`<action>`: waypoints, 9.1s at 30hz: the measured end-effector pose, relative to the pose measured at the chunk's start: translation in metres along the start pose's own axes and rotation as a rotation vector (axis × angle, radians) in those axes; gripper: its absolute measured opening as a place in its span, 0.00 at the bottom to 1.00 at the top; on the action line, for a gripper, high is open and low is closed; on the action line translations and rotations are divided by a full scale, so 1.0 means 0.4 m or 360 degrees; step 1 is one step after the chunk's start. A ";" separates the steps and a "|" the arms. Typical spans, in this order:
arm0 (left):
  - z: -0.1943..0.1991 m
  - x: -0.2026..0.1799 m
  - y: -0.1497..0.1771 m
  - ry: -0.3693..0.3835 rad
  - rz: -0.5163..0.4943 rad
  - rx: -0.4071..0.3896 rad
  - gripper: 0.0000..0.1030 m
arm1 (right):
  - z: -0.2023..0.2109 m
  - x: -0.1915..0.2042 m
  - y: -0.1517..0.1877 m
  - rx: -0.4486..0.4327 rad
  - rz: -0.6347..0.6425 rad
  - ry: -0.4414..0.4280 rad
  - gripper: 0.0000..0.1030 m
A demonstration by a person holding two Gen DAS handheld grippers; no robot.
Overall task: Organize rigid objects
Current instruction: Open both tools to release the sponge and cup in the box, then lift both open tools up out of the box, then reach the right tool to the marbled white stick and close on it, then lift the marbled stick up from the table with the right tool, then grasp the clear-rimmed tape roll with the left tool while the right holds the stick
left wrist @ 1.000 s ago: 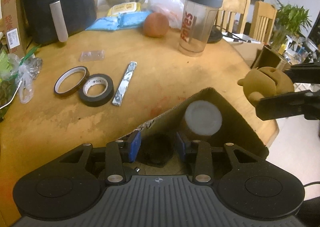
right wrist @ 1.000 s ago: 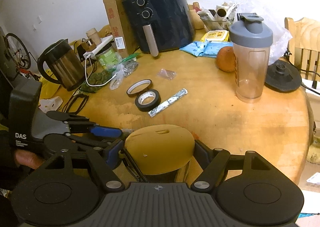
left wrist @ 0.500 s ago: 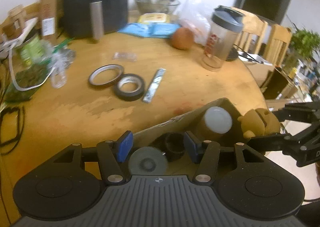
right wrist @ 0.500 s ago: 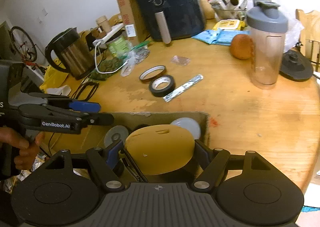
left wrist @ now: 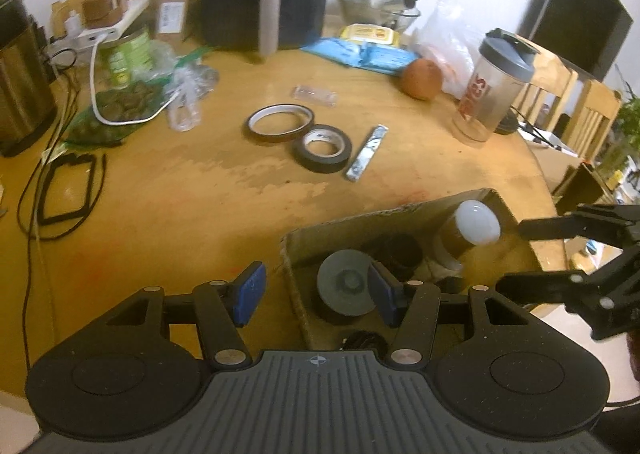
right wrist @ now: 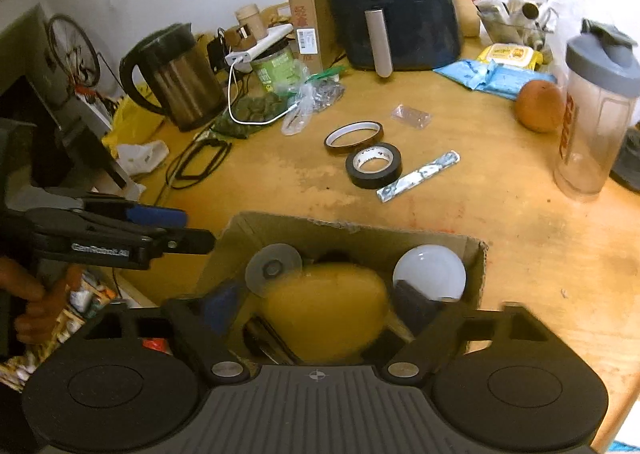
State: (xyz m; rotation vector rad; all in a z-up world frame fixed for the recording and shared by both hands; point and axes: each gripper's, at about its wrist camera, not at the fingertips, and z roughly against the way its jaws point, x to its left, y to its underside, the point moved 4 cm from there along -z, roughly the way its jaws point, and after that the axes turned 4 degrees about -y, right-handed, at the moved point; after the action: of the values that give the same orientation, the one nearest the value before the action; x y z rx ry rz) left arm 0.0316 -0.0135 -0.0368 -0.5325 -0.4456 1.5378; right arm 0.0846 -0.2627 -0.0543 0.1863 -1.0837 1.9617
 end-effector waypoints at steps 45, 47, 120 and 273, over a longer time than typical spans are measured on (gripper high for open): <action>-0.018 0.033 -0.056 -0.0081 0.0172 -0.0012 0.54 | -0.084 -0.170 -0.160 0.0043 0.0079 0.0373 1.00; -0.022 0.032 -0.062 -0.0088 0.0176 -0.0008 0.54 | -0.094 -0.183 -0.177 0.0054 0.0090 0.0346 1.00; 0.008 0.113 -0.019 -0.0323 0.0541 0.0075 0.54 | -0.537 -0.305 -0.304 0.0626 0.0115 0.0462 0.92; -0.610 0.145 -0.421 -0.0073 0.0611 0.0533 1.00 | 0.053 -0.381 -0.173 -0.0159 -0.0480 0.0561 0.16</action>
State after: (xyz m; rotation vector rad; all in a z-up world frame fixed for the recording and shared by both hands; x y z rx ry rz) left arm 0.3106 0.0400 -0.1399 -0.3320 -0.1146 1.9494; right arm 0.2245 -0.3549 -0.0735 -0.0487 -0.8629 1.5927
